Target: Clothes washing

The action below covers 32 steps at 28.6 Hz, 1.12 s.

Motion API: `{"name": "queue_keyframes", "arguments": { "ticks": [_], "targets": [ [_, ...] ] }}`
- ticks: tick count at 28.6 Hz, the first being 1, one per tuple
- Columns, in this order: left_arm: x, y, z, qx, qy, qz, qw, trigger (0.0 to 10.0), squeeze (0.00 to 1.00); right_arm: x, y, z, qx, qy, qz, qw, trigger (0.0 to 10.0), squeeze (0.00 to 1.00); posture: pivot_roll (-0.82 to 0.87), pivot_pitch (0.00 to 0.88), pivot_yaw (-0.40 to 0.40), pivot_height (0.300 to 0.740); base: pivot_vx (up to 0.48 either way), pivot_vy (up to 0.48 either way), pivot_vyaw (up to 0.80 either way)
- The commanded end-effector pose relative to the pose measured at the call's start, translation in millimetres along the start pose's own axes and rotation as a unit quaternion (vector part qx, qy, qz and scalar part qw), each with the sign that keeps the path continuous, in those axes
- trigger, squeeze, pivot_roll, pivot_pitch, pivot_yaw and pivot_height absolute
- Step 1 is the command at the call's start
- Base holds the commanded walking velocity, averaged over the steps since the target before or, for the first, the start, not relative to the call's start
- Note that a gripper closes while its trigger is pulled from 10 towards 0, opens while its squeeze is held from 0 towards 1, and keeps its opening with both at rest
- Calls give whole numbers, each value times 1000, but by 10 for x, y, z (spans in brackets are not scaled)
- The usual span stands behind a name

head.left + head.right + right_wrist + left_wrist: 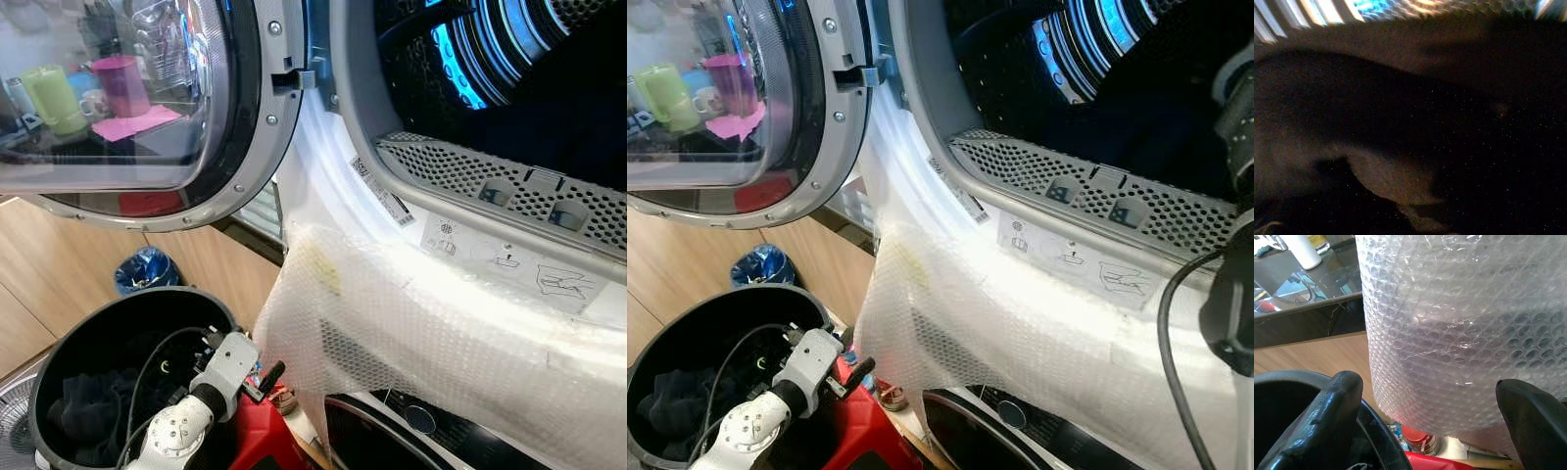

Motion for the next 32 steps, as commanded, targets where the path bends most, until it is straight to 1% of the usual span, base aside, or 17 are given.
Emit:
{"name": "queue_keyframes", "arguments": {
  "ticks": [1,3,6,9,12,14,15,17,18,19,20,22,24,26,28,30,32],
  "targets": [
    [-21,-72,-73,-3,15,-13,1000,10000,0,-154,117,300,3,-40,16,999,10000,0,38,75,50,740,0,0,0],
    [-21,-74,-75,-3,15,-13,1000,10000,0,-203,126,306,2,-40,15,999,10000,0,38,75,50,740,0,0,0],
    [-11,-98,-72,-5,14,-16,1000,10000,0,-389,68,398,1,-73,-9,997,10000,0,32,74,47,740,0,0,0],
    [-6,-101,-79,-6,15,-14,1000,10000,0,-534,-38,415,-36,-93,-56,993,10000,0,28,74,45,740,0,0,0],
    [-5,-100,-81,-7,16,-14,1000,10000,0,-574,-54,404,-43,-93,-63,993,10000,0,28,74,45,740,0,0,0],
    [-2,-105,-82,-9,16,-15,1000,10000,0,-662,-57,81,-65,-54,-71,994,10000,0,26,77,42,740,0,0,0],
    [-3,-116,-87,-9,17,-18,1000,10000,0,-750,-124,-106,-77,-32,-87,993,10000,0,26,79,42,740,0,0,0],
    [-8,-121,-91,-9,18,-18,1000,10000,0,-810,-185,-123,-73,-29,-95,992,10000,0,27,80,42,740,0,0,0],
    [-8,-121,-91,-9,18,-18,1000,10000,0,-810,-185,-123,-73,-29,-95,992,10000,0,27,80,42,740,0,0,0],
    [-11,-121,-93,-9,18,-18,1000,10000,0,-868,-205,-127,-67,-29,-94,993,10000,0,29,80,41,740,0,0,0],
    [-13,-115,-98,-10,19,-17,1000,10000,0,-970,-208,-147,-60,-26,-81,995,10000,0,29,80,41,740,0,0,0],
    [-14,-110,-100,-10,19,-16,1000,10000,0,-1006,-208,-161,-62,-24,-77,995,10000,0,29,80,41,740,0,0,0],
    [-26,-106,-113,-10,22,-15,1000,10000,0,-1122,-238,-282,-65,-9,-64,996,10000,0,26,88,37,740,0,0,0],
    [-25,-116,-117,-11,23,-18,1000,10000,0,-1176,-248,-387,-71,4,-52,996,10000,0,26,88,37,740,0,0,0],
    [-27,-118,-115,-10,22,-18,1000,10000,0,-1193,-265,-409,-70,8,-49,996,10000,0,31,88,37,740,0,0,0],
    [-29,-111,-111,-11,22,-16,1000,10000,0,-1259,-294,-433,-56,12,-29,998,10000,0,33,89,37,740,0,0,0],
    [-31,-109,-114,-10,23,-17,1000,10000,0,-1312,-301,-436,-67,11,-19,998,10000,0,30,89,40,740,0,0,0]
  ]
}}
Point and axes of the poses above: a point about 5 cm out from each wrist's last joint towards the gripper, its own x axis pointing out of the wrist towards the gripper, its own z axis along the axis of the wrist's last joint, y = z × x, the point moved 6 cm from there along x, pointing out of the wrist towards the gripper, and after that the axes turned 6 degrees about -x, right-handed, at the moved point
